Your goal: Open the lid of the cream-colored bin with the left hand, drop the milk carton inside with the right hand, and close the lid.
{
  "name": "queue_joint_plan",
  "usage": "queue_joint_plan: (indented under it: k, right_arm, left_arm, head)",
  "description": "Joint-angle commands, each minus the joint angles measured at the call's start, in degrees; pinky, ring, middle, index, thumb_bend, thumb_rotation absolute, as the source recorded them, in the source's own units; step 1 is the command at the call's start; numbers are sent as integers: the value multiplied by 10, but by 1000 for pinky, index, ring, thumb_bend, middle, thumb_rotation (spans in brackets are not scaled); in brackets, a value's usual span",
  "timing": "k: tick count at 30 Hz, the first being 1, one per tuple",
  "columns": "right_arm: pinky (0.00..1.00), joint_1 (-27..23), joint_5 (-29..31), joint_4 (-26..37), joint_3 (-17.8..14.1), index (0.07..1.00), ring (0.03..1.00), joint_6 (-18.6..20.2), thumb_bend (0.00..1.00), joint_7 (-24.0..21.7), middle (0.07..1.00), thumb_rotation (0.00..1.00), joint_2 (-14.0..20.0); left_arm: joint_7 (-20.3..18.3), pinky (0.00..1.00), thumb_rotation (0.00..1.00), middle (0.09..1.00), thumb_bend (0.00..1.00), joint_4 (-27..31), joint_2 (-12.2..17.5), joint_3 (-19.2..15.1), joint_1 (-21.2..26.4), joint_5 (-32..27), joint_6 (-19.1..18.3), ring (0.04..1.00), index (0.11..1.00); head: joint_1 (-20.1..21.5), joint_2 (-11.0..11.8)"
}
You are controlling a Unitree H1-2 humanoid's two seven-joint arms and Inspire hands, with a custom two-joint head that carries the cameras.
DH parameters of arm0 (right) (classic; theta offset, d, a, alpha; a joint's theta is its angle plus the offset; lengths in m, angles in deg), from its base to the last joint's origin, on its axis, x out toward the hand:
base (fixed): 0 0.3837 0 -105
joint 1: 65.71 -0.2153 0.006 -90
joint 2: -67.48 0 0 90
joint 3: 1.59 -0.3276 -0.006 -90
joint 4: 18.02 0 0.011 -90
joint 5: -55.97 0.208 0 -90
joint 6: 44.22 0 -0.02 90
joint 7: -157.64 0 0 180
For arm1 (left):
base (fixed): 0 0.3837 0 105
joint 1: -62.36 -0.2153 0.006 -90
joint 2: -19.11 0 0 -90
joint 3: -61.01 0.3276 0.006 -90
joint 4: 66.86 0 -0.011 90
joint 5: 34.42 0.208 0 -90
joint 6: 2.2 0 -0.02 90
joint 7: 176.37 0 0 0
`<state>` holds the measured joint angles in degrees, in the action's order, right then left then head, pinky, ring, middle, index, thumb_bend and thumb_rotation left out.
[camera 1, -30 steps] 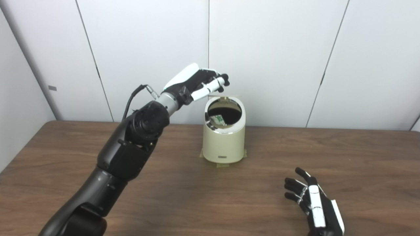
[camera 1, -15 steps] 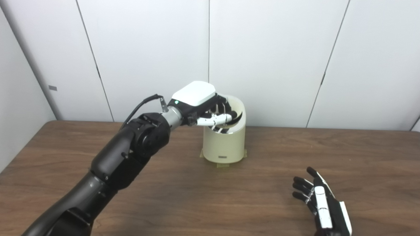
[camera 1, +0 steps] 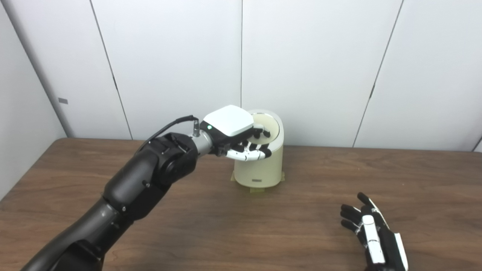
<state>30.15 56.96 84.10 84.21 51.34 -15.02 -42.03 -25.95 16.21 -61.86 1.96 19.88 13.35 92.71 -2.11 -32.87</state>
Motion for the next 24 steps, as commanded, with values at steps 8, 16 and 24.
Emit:
queue_joint_plan:
  k: [8,16,24]
  right_arm:
    - [711,11,5,2,-2,881,730,-46,398,4,676,711,-9]
    - [658,15,-1,4,2,880,713,-45,404,8,675,692,-9]
    - [630,14,0,3,7,857,704,-40,412,15,658,681,-20]
  left_arm:
    - [-80,898,1000,883,603,0,-8,13,5,2,-20,867,922]
    - [-74,851,1000,868,591,33,-10,-13,0,-18,-30,844,932]
    - [-43,798,912,876,490,127,-43,-123,-5,-55,-136,859,895]
  head:
    - [2,-3]
    - [6,-2]
    - [14,-1]
